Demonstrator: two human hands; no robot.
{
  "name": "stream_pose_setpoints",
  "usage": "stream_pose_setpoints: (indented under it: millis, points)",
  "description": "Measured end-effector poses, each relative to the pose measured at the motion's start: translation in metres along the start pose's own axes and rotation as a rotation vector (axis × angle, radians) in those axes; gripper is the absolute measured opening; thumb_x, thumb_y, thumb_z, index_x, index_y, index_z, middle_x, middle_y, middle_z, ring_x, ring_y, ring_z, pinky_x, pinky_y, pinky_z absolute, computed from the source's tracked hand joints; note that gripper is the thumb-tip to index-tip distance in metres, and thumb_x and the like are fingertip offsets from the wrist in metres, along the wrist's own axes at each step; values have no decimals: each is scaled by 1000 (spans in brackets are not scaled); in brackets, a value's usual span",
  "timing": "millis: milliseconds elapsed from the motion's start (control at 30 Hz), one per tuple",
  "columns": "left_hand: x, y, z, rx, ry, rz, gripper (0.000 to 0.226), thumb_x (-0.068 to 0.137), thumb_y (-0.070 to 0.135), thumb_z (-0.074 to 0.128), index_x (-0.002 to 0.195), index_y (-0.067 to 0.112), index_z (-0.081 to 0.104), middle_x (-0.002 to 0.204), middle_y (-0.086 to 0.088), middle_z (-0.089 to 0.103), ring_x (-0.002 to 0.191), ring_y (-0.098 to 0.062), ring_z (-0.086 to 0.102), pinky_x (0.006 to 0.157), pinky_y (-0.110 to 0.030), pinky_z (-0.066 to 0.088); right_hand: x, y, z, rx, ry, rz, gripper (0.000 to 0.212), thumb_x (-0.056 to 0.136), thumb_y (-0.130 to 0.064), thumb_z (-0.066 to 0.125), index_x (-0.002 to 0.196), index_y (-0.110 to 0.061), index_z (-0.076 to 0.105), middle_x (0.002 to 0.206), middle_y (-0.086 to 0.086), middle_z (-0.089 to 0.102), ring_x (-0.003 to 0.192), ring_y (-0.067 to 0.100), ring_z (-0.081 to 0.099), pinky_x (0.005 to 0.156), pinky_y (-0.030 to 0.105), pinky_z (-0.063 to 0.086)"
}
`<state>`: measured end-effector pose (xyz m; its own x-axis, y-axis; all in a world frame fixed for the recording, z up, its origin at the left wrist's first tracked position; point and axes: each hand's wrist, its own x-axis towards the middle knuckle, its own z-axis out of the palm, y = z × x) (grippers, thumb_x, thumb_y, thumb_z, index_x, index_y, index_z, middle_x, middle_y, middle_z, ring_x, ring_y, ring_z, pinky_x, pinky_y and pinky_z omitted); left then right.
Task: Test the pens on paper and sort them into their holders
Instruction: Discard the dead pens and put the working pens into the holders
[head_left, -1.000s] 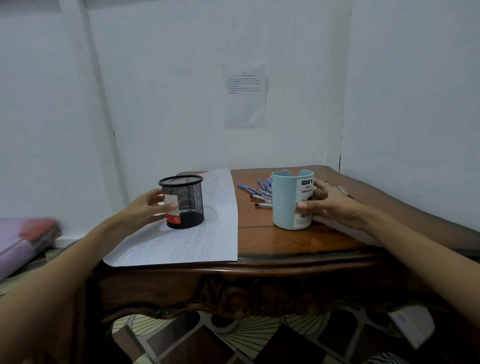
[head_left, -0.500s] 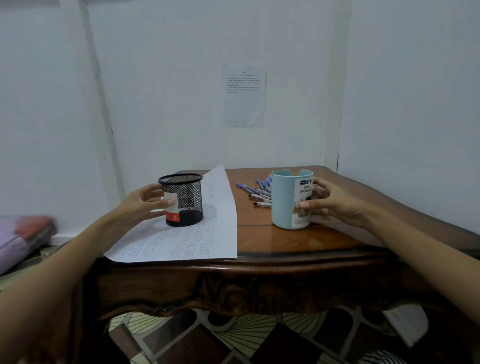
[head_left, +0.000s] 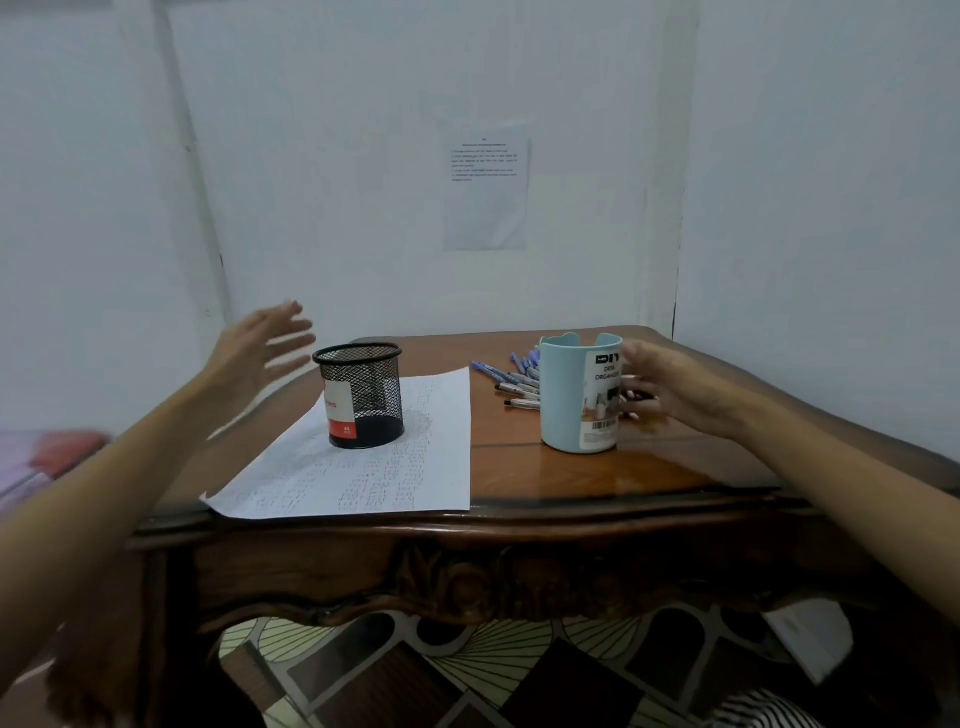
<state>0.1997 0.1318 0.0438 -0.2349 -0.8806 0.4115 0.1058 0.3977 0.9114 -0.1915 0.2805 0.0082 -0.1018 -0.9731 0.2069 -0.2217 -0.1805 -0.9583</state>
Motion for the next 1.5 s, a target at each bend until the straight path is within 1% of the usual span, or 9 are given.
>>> stream_pose_setpoints:
  millis: [300, 400, 500, 633, 867, 967, 1067, 1367, 1500]
  points:
    - [41, 87, 92, 30, -91, 236, 13, 95, 11, 49, 89, 15, 60, 84, -2, 63, 78, -13, 65, 85, -31, 53, 25, -51, -5, -126, 41, -70, 103, 29, -88, 64, 112, -27, 59, 114, 0, 63, 106, 12, 59, 75, 24, 51]
    - [50, 92, 141, 82, -196, 216, 11, 95, 9, 49, 94, 12, 60, 86, -2, 62, 80, -14, 64, 79, -28, 54, 42, -61, -6, -148, 62, -24, 72, 67, -76, 51, 115, -22, 58, 116, 1, 62, 112, 18, 56, 77, 27, 48]
    - [65, 75, 182, 155, -272, 172, 14, 93, 10, 51, 104, 8, 59, 91, -4, 62, 82, -15, 63, 77, -27, 54, 70, -61, -8, -183, 88, 15, 43, 90, -52, 44, 115, -19, 58, 119, 6, 60, 114, 22, 54, 85, 33, 47]
    - [104, 30, 211, 221, -252, 89, 22, 92, 12, 52, 110, 3, 60, 100, -9, 60, 89, -20, 60, 74, -26, 51, 117, -54, -4, -272, 126, 77, 39, 91, -40, 53, 121, -17, 57, 124, 8, 58, 112, 21, 52, 91, 38, 45]
    - [183, -66, 216, 639, -228, -84, 10, 89, 10, 49, 79, 7, 46, 71, -8, 44, 72, -21, 43, 62, -27, 35, 208, -15, -3, -512, 194, 191, 42, 89, -35, 61, 124, -14, 53, 133, 8, 49, 115, 20, 44, 96, 41, 38]
    - [205, -98, 218, 843, -272, -150, 16, 91, 17, 49, 90, 3, 56, 99, -17, 61, 100, -31, 57, 79, -36, 46, 233, 6, -4, -606, 189, 267, 61, 88, -40, 61, 137, -10, 41, 146, 9, 36, 131, 26, 37, 102, 45, 34]
    - [216, -128, 221, 933, -245, -234, 44, 90, 26, 51, 123, -3, 51, 130, -23, 51, 120, -35, 49, 98, -40, 42, 249, 22, -4, -707, 131, 370, 84, 86, -51, 57, 147, -5, 22, 154, 13, 21, 137, 31, 31, 105, 49, 33]
    - [224, -143, 204, 847, -144, -260, 39, 93, 19, 47, 124, -5, 51, 129, -21, 52, 118, -32, 51, 94, -33, 43, 263, 30, 16, -939, -3, 470, 85, 91, -58, 41, 148, -3, 11, 157, 15, 12, 139, 31, 27, 108, 40, 31]
    - [224, -149, 201, 888, -147, -309, 48, 93, 31, 50, 127, -2, 48, 133, -20, 47, 120, -32, 49, 98, -37, 46, 262, 29, 17, -1012, -33, 481, 78, 93, -54, 39, 148, -6, 14, 157, 13, 12, 140, 29, 26, 109, 38, 29]
